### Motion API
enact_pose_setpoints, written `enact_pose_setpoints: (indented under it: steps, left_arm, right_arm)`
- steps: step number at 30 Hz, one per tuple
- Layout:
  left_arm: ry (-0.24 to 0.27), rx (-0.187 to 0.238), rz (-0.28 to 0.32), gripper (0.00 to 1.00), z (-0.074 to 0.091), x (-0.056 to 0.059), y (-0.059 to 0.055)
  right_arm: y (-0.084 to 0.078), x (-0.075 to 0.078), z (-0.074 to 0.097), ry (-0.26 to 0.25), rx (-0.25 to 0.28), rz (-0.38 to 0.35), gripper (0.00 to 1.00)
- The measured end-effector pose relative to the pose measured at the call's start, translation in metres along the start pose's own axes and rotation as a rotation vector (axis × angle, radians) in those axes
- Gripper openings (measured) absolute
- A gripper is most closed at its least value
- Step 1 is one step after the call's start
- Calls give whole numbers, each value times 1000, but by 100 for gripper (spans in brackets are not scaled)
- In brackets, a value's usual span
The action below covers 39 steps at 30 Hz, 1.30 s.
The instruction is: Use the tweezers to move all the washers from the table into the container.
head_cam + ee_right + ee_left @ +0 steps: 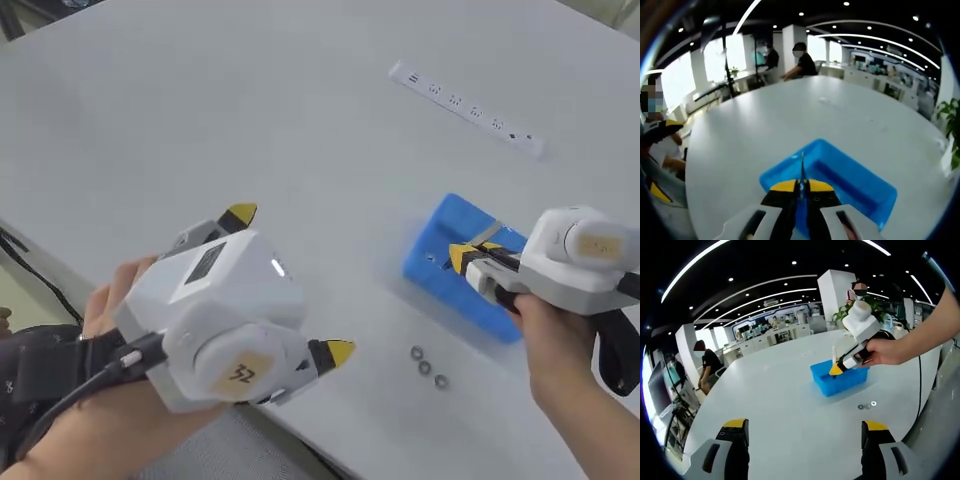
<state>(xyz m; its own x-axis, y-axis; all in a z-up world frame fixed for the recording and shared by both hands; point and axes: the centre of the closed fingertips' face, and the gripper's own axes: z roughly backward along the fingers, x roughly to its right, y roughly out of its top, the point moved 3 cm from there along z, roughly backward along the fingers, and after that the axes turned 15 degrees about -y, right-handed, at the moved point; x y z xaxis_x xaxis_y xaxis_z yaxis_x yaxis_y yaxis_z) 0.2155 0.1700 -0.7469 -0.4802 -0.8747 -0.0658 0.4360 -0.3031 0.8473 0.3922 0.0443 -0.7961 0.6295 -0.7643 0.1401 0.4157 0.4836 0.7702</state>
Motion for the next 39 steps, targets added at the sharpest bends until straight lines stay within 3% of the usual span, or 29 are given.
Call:
enact_pose_setpoints:
  steps: [14, 18, 25, 33, 39]
  left_arm:
    - [2, 4, -2, 96, 1, 0, 1]
    - [5, 4, -3, 96, 1, 0, 1]
    - [8, 2, -9, 96, 2, -1, 1]
    - [12, 14, -16, 96, 3, -1, 3]
    - [13, 14, -11, 95, 3, -1, 3]
  right_arm:
    - [-4, -1, -1, -6, 9, 37, 3]
    - [-4, 2, -1, -9, -3, 9, 4]
    - [5, 3, 7, -11, 25, 13, 4]
    - [27, 1, 46, -11, 112, 11, 4]
    - [23, -8, 82, 21, 137, -40, 4]
